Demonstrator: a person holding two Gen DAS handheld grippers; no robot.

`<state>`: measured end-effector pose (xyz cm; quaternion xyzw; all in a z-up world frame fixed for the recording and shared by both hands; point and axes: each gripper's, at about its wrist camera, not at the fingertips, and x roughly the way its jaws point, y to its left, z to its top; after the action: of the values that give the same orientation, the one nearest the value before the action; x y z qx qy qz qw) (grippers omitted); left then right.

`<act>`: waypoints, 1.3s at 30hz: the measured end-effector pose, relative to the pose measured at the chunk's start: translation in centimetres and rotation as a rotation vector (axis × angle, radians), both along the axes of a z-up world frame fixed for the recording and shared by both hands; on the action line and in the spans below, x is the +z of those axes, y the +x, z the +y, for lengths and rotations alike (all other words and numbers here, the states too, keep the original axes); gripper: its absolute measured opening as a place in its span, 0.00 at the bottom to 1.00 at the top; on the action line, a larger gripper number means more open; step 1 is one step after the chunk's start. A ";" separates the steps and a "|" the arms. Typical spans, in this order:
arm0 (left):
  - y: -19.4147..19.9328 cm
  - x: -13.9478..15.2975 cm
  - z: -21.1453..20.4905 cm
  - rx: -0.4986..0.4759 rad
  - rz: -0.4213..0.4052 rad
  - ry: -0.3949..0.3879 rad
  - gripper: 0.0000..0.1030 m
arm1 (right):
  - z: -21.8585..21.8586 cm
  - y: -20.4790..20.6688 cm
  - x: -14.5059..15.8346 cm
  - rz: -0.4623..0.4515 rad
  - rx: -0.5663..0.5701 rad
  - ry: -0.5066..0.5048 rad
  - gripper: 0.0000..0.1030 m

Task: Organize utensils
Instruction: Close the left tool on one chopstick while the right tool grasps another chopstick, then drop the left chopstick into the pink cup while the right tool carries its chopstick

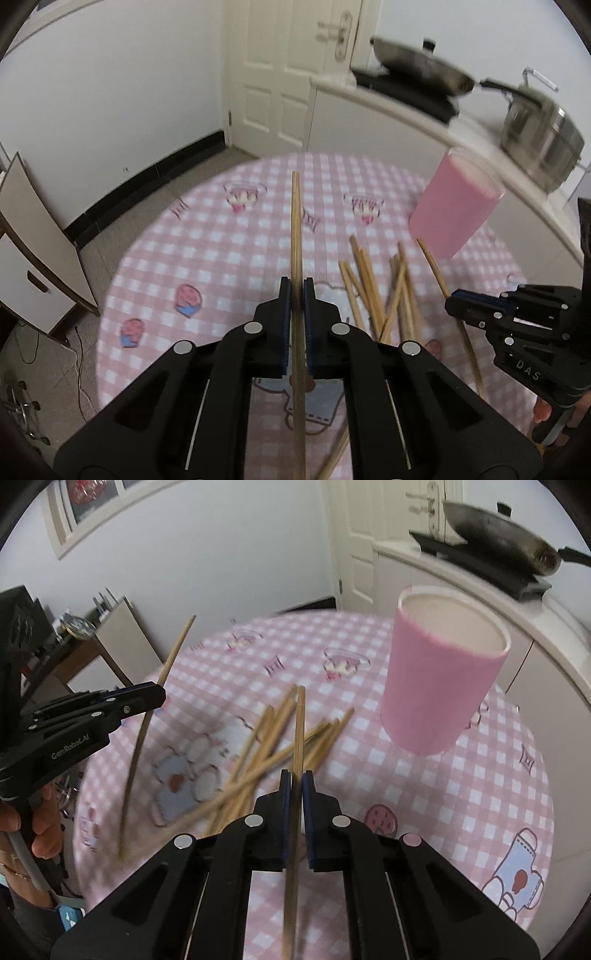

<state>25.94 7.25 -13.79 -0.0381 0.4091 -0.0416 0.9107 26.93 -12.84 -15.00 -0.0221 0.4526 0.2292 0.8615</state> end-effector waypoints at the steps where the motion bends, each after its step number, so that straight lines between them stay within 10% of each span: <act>1: -0.3 0.6 0.2 0.005 -0.018 -0.006 0.07 | 0.0 -0.3 0.6 -0.015 0.002 0.013 0.05; 17: -6.1 12.1 -4.0 -0.120 -0.336 -0.124 0.06 | -4.1 -4.5 10.8 -0.288 -0.045 0.127 0.05; 39: 0.8 17.7 -11.6 -0.125 -0.556 -0.187 0.06 | -8.5 -0.6 17.9 -0.609 -0.175 0.074 0.05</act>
<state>26.78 -4.37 3.95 -0.0839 0.1401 -0.1438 0.9760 26.31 -21.31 2.92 -0.0192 0.1656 0.1533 0.9740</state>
